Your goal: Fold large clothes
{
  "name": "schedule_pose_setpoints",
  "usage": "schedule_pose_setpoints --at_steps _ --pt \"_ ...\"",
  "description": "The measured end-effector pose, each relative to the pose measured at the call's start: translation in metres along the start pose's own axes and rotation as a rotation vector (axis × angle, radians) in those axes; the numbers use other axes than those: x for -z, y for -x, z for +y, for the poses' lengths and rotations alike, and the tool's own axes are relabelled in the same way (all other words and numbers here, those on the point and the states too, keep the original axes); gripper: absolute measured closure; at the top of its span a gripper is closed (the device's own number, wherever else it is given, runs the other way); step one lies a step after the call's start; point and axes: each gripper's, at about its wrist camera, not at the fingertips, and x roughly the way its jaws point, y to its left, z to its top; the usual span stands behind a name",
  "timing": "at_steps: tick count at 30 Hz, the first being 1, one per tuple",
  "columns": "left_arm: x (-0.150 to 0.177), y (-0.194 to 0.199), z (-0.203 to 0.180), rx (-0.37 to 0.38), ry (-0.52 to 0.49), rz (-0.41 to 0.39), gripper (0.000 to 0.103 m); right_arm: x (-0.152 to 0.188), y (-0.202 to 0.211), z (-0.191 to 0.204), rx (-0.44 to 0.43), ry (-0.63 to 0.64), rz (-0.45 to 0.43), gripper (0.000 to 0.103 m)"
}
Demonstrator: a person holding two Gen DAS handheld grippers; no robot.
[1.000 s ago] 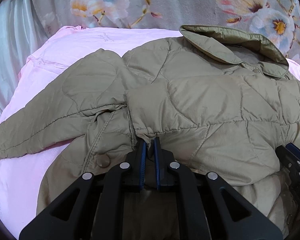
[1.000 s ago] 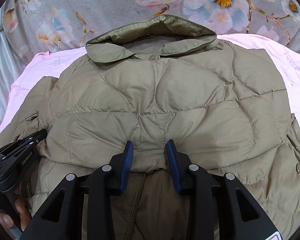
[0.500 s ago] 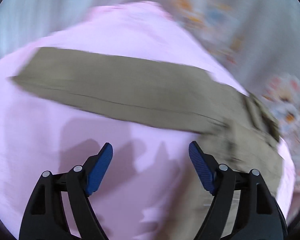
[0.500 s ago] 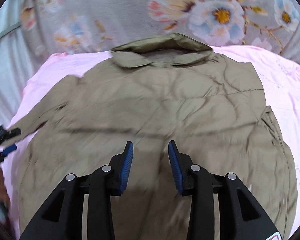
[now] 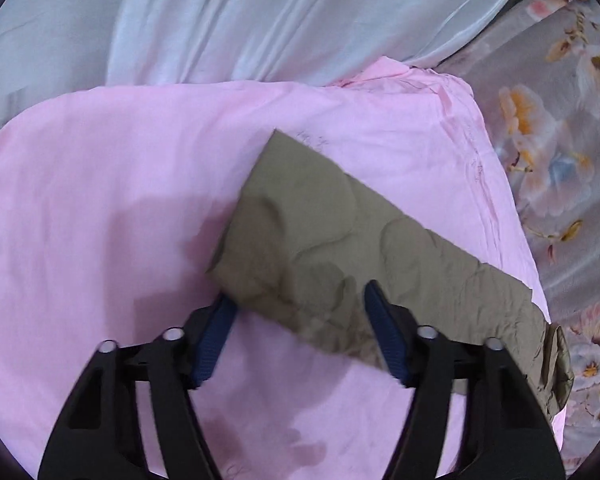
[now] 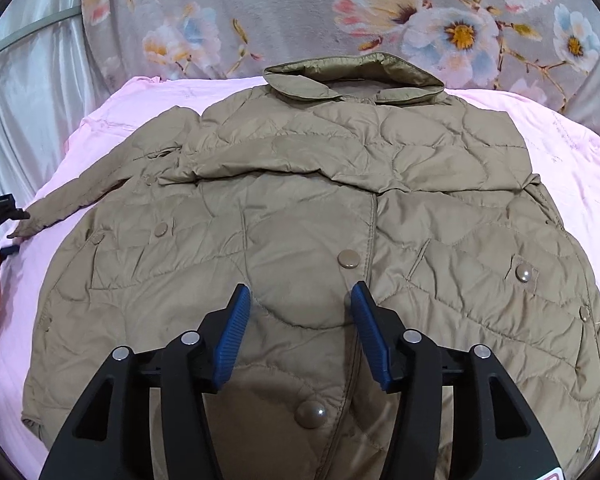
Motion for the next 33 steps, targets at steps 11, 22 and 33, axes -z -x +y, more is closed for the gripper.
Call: schedule_pose_setpoints --at_steps 11,22,33 --pt "0.012 0.059 -0.101 0.078 -0.267 -0.098 0.100 -0.004 0.001 -0.009 -0.028 -0.053 0.008 0.050" --pt "0.160 0.167 -0.312 0.407 -0.708 -0.077 0.100 -0.024 0.026 -0.056 0.077 -0.188 -0.022 0.049" --pt "0.329 0.102 -0.402 0.461 -0.800 0.283 0.086 -0.007 0.037 -0.109 0.082 -0.271 -0.023 0.048"
